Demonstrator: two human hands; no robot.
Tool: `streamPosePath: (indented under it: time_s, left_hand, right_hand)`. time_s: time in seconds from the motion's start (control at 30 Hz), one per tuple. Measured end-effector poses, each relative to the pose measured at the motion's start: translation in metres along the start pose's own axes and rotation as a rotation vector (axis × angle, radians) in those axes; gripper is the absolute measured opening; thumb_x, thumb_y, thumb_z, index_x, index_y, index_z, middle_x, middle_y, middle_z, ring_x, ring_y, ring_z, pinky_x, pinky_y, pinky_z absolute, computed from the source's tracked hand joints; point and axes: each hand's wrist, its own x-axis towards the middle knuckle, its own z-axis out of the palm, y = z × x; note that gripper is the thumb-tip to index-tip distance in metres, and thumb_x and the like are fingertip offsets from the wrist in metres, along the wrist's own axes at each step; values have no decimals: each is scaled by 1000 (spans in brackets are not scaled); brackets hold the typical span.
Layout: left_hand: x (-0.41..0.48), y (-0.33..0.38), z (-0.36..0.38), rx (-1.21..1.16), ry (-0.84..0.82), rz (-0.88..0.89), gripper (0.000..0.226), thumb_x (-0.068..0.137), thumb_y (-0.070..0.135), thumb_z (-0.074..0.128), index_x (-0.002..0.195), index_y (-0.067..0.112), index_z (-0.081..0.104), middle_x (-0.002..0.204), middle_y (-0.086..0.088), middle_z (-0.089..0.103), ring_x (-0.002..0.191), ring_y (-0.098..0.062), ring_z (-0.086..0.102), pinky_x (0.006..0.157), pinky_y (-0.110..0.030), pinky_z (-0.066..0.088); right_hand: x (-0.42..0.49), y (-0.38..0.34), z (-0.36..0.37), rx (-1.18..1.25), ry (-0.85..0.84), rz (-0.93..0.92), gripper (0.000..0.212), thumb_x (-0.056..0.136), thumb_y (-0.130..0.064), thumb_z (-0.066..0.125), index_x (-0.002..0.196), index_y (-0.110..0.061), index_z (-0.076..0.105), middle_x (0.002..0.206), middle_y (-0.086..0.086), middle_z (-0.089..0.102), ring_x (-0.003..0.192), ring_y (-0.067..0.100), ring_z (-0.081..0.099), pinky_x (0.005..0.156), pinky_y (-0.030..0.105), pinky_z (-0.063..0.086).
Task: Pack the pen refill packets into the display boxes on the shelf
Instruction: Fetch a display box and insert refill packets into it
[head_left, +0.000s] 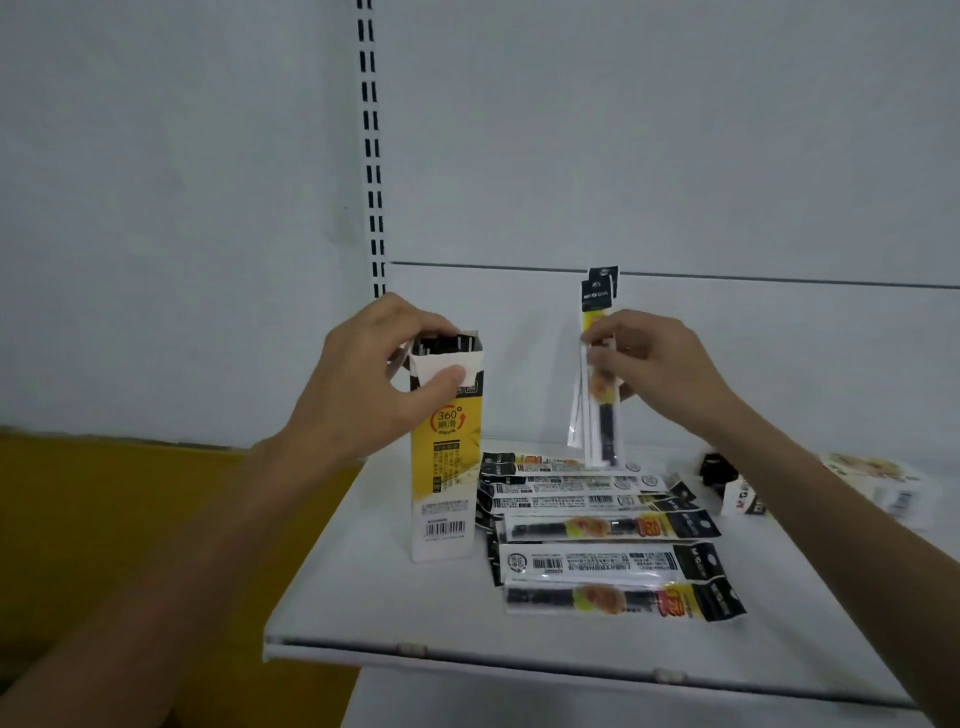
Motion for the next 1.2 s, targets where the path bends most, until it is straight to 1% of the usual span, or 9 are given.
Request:
streamPosePath:
  time_s: [0.1, 0.2, 0.27, 0.37, 0.47, 0.63, 0.83, 1.07, 1.2]
  left_hand:
    - [1, 1, -7, 66, -8, -5, 44, 70, 50, 51, 96, 18, 67, 85, 4, 53, 75, -11, 53, 62, -18, 45]
    - [3, 1, -10, 42, -20, 14, 31, 70, 48, 52, 86, 24, 61, 88, 9, 52, 86, -3, 52, 66, -9, 42]
    - [4, 1, -11, 5, -43, 11, 27, 70, 47, 52, 84, 26, 58, 90, 8, 56, 90, -2, 53, 68, -9, 43]
    - [4, 1, -10, -29, -47, -8, 27, 71, 46, 52, 83, 23, 59, 88, 10, 60, 87, -4, 56, 67, -16, 47]
    - [1, 2, -8, -44, -61, -34, 29, 72, 46, 51, 84, 21, 58, 83, 16, 60, 82, -6, 56, 63, -19, 46]
    - [3, 3, -9, -1, -162, -105, 36, 74, 42, 51, 106, 26, 57, 91, 20, 53, 87, 2, 54, 66, -6, 39]
    - [5, 4, -10, -23, -178, -98, 11, 72, 39, 54, 80, 32, 57, 87, 9, 47, 81, -4, 50, 64, -8, 39]
    - [-1, -4, -7, -151, -88, -188, 14, 80, 21, 67, 81, 32, 59, 98, 11, 45, 84, 4, 49, 63, -3, 38]
    - [-3, 5, 1, -158, -66, -130, 8, 72, 32, 60, 75, 37, 55, 108, 13, 45, 93, 9, 49, 66, -3, 37]
  right_hand:
    - [14, -31, -5, 198, 29, -58, 38, 84, 3, 59, 108, -27, 54, 74, 2, 65, 60, 15, 64, 54, 27, 51]
    - [28, -59, -8, 319, 20, -103, 68, 85, -1, 62, 137, -30, 30, 87, 5, 70, 73, 18, 68, 61, 29, 57]
    - [36, -76, -6, 418, 27, -139, 51, 86, -2, 61, 132, -12, 42, 80, 2, 70, 67, 19, 66, 61, 30, 55]
    - [44, -94, 2, 503, 49, -188, 6, 86, -8, 62, 89, -4, 64, 63, 2, 66, 57, 19, 60, 64, 30, 51]
    - [47, -101, 13, 471, 151, -204, 18, 88, -16, 62, 70, -14, 62, 57, -6, 64, 57, 9, 59, 64, 19, 47]
    - [47, -106, 27, 518, 202, -235, 12, 90, -18, 58, 81, -10, 61, 60, -4, 65, 58, 12, 59, 51, 22, 45]
    - [46, -105, 40, 644, 150, -268, 9, 90, -13, 58, 82, -11, 61, 63, -1, 66, 61, 18, 62, 54, 26, 51]
    - [40, -84, 45, 620, 50, -276, 7, 92, -9, 54, 87, -8, 58, 69, 5, 67, 66, 24, 63, 51, 25, 47]
    - [35, -78, 52, 347, -60, -295, 3, 88, -13, 60, 87, -13, 63, 74, 3, 68, 68, 23, 64, 56, 23, 47]
